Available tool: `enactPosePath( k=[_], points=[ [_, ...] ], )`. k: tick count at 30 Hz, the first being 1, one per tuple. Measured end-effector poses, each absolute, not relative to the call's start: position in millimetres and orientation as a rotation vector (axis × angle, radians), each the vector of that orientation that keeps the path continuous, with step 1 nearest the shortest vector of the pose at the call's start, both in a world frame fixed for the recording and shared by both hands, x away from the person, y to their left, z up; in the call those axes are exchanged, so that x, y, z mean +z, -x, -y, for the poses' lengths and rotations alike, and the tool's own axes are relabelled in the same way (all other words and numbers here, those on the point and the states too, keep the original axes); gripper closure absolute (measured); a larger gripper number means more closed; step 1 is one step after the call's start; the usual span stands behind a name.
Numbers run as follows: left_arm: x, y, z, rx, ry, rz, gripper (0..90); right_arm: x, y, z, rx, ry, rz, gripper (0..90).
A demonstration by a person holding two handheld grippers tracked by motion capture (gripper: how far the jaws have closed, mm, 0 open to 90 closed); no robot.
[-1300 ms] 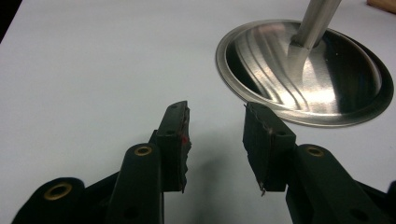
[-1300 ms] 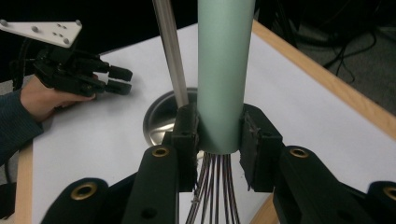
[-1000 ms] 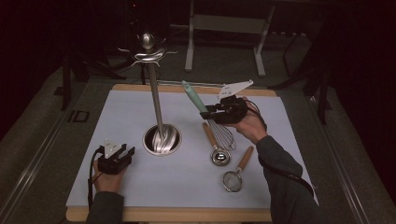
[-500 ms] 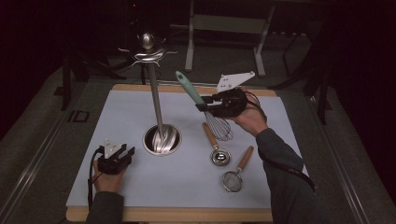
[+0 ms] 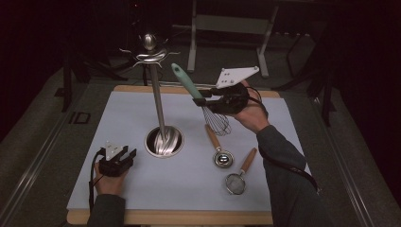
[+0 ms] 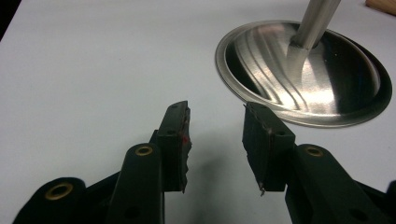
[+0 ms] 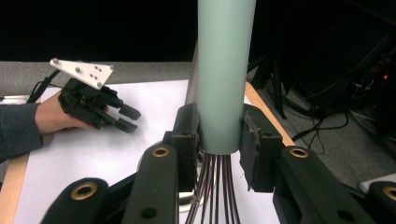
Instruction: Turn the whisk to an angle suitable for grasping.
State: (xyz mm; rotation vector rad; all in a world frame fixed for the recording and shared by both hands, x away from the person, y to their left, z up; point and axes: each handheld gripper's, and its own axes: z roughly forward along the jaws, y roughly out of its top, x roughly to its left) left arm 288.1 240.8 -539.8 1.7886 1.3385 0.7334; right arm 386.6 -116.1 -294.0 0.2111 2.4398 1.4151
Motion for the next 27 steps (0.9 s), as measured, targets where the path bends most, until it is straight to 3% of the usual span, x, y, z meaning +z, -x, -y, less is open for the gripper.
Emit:
enactPosePath(
  k=[14, 27],
  points=[
    [-540, -288, -241, 0.731, -1.784, -1.340, 61.4, -279, -366, 95, 1.429, -0.081, -2.417, 69.3],
    [-540, -288, -241, 0.728, -1.783, -1.340, 61.3, -282, -373, 79, 1.350, -0.162, -2.390, 69.3]
  ],
)
